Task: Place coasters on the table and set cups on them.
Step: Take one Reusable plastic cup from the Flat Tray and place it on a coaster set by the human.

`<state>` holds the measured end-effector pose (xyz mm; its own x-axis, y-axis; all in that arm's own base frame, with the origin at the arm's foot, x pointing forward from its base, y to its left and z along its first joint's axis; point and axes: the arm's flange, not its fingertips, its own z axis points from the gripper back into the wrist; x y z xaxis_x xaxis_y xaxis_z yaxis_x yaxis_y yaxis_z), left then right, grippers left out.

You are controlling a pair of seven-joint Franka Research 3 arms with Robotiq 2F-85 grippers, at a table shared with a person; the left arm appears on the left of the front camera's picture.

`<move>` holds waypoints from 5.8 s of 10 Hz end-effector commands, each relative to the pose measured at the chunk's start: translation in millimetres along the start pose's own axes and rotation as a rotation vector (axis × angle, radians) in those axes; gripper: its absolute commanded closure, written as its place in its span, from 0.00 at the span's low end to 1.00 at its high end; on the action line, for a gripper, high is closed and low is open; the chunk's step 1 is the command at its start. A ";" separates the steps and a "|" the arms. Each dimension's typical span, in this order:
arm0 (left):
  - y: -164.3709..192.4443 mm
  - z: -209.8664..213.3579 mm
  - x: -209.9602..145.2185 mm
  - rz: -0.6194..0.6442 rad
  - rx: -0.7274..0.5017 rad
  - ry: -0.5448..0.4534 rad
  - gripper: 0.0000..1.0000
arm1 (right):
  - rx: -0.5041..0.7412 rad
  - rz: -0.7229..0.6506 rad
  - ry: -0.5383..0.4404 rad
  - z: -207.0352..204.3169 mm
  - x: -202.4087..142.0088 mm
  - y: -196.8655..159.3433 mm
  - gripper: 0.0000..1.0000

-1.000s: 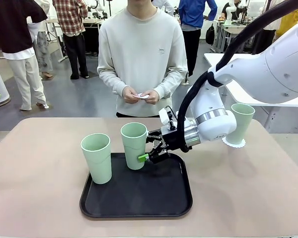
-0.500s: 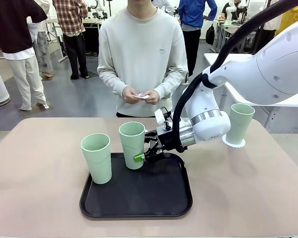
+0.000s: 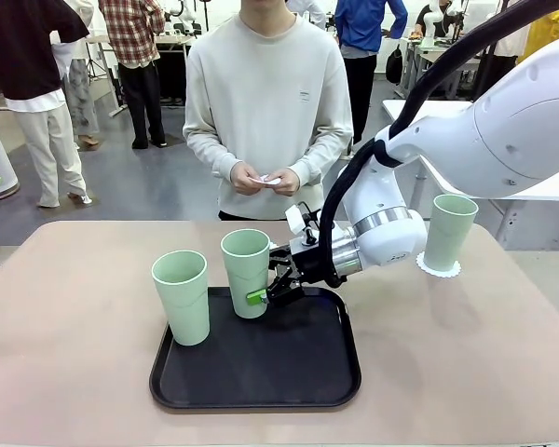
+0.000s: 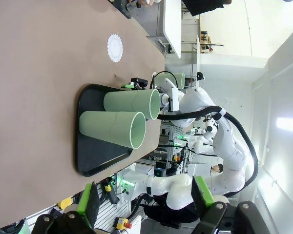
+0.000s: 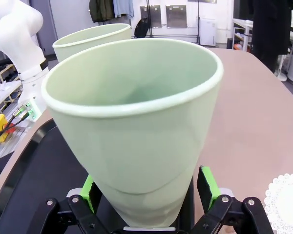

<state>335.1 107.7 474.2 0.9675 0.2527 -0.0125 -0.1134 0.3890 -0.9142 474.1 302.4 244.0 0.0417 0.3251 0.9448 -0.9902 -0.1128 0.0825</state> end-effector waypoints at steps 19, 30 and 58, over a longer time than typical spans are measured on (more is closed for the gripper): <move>-1.8 -0.9 0.7 -0.017 -0.022 -0.001 0.00 | -0.113 0.034 -0.022 70.8 167.4 26.8 0.17; -1.8 -0.9 0.7 -0.017 -0.022 -0.001 0.00 | -0.111 -0.044 -0.083 102.1 153.9 -114.2 0.17; -1.8 -0.9 0.7 -0.017 -0.022 -0.001 0.00 | -0.032 -0.046 -0.034 34.0 14.4 -183.5 0.17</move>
<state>335.2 107.8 474.3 0.9674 0.2528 -0.0123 -0.1133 0.3891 -0.9142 651.6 292.6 250.7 0.0719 0.2924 0.9536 -0.9921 -0.0780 0.0987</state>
